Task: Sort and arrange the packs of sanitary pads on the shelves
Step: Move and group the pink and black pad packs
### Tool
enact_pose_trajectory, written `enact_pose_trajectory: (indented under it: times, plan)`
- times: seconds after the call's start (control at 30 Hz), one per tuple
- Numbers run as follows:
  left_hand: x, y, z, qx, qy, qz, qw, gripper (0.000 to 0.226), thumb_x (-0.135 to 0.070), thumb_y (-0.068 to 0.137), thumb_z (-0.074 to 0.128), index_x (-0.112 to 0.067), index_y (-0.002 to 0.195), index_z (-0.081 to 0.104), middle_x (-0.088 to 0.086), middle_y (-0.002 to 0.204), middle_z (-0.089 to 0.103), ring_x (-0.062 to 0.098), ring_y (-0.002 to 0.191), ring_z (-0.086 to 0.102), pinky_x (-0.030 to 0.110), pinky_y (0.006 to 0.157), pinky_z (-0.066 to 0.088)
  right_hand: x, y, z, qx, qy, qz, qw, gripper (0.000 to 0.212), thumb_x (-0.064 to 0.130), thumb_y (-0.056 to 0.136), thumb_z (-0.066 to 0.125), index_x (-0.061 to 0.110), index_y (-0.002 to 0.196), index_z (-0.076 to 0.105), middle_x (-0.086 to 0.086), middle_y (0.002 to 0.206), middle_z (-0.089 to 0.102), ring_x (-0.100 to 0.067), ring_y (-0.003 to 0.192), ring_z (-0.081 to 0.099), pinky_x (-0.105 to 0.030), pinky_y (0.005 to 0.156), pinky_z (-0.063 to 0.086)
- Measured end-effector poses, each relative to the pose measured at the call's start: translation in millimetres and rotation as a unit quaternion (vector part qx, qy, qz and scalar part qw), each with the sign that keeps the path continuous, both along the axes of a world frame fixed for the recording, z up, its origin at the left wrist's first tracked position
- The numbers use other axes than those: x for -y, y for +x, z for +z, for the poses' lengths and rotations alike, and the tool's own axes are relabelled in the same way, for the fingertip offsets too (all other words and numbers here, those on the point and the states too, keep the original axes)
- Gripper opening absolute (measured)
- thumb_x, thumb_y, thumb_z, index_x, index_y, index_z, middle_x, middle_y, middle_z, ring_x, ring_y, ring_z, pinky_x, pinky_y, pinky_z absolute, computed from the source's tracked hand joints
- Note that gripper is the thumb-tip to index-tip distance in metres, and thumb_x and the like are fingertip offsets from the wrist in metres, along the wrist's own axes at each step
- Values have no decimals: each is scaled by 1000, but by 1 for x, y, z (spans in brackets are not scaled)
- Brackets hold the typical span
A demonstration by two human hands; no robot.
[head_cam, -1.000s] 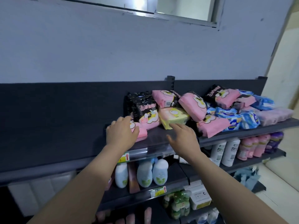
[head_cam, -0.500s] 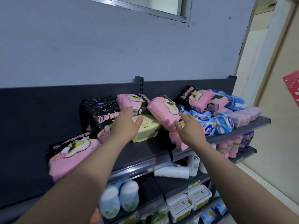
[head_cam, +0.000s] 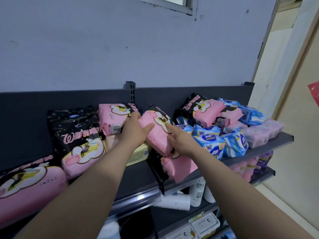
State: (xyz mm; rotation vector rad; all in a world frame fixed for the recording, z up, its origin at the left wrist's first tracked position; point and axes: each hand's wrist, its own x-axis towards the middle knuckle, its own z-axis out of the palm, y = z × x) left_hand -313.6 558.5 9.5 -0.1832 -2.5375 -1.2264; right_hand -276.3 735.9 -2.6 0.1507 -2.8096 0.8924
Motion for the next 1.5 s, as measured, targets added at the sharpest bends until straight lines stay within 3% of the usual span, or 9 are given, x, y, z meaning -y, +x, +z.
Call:
enact_pose_trajectory:
  times: [0.17,0.37,0.5,0.63,0.83,1.0,1.1,1.2,1.5]
  plan:
    - [-4,16,3,-20,103,42,994,45,-28,85,72,-12,111,40,-1,102,47,23,94,49,28,72,34,-31,5,2,-32,30,-30,999,43,24,101,43,22,144,44,0,147,44,-21,131,43,-29,100,35]
    - [3,53,-22,56,251,36,966,71,-36,70,74,-14,131,46,-1,121,57,20,104,58,37,89,50,-60,29,-14,28,68,-123,990,34,34,97,47,9,116,62,-13,112,65,-31,108,57,-39,88,48]
    - [1,69,-44,125,313,18,941,65,-48,51,64,-24,111,61,-1,104,69,24,96,66,48,88,55,-61,33,-26,34,74,-121,989,31,29,99,41,6,102,62,-16,103,63,-33,98,56,-37,77,44]
    - [-5,74,-52,185,376,-20,908,40,-31,74,67,-24,112,56,5,114,65,26,101,65,45,73,60,-65,36,-28,75,11,-145,986,38,29,100,40,15,65,39,-6,72,48,-26,81,47,-30,66,32]
    - [-22,80,-67,241,409,-69,877,39,-23,87,63,-19,124,52,6,121,65,30,105,65,53,76,58,-57,42,-33,106,-15,-120,987,41,34,103,31,5,96,60,-23,115,59,-35,112,51,-35,87,39]
    - [-29,79,-67,232,419,-85,873,31,-16,92,58,-15,123,55,8,113,70,30,99,69,56,79,57,-60,45,-33,56,-132,-95,985,32,18,102,30,4,91,57,-10,97,54,-25,98,48,-30,77,32]
    - [-30,83,-68,225,428,-90,871,29,-14,92,57,-16,121,57,7,110,71,29,98,69,51,77,58,-57,48,-30,56,-218,-99,969,50,44,103,22,13,112,59,-1,111,49,-21,107,46,-35,91,35]
    - [-29,88,-67,214,428,-91,873,24,-15,93,56,-21,116,58,4,110,71,27,98,69,48,78,59,-51,53,-23,61,-259,-83,960,53,70,92,22,30,97,56,5,111,48,-17,105,44,-38,93,35]
    - [-6,110,-48,160,430,-89,884,19,-18,91,58,-26,108,56,4,111,68,25,95,67,43,73,58,-27,81,-2,-8,-267,-81,960,67,70,86,45,8,110,56,8,87,58,-10,86,53,-32,77,38]
